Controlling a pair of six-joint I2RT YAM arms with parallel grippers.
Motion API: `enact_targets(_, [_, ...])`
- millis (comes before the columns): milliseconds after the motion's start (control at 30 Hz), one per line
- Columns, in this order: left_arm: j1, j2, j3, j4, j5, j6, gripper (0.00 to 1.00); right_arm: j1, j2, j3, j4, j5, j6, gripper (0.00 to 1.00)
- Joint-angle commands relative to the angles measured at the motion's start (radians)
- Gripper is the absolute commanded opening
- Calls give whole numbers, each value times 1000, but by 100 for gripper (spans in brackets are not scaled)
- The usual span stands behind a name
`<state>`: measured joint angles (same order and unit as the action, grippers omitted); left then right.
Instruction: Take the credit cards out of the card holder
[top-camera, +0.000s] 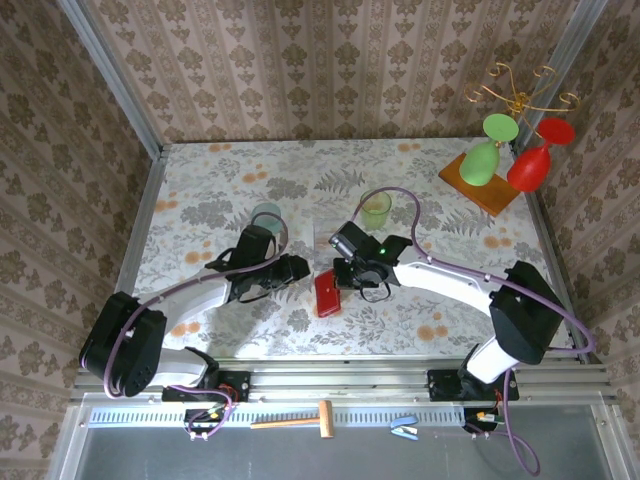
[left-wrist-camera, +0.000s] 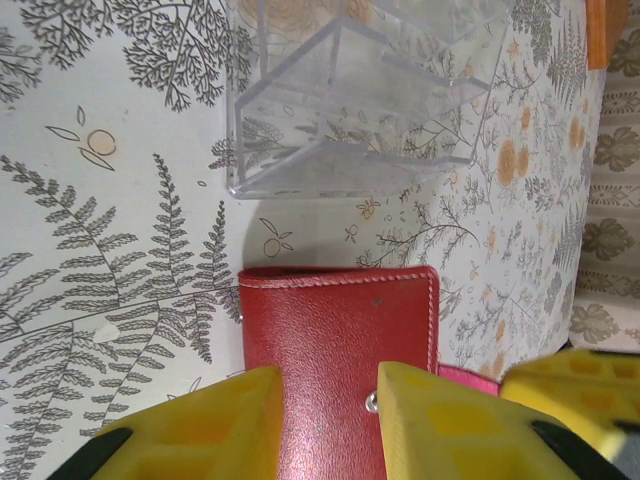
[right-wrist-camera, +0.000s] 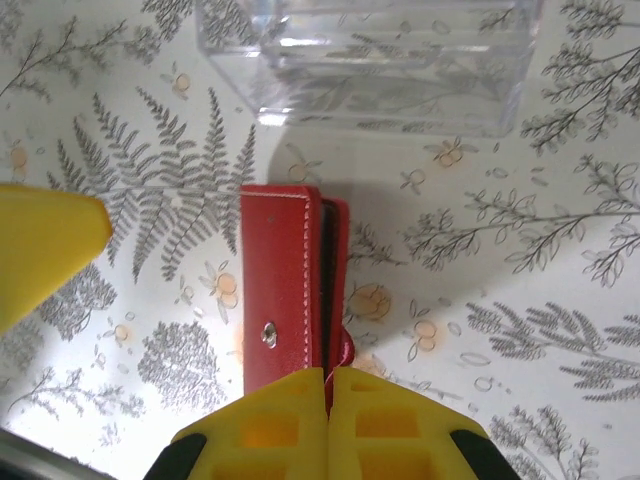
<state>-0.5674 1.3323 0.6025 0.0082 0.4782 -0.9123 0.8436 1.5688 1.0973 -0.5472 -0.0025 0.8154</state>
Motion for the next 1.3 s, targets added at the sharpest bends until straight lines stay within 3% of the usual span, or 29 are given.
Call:
enact_targets(0, [15,-30,6,6,17,-4,32,32,-27,58,-53,44,38,0])
enact_targets(567, [48,-54,12,-45,39,24,32,72,-41,110,-58,67,64,0])
enact_targets(1267, [-98,133,133,12,50,11,28,27,-218,-95,-102,192,121,0])
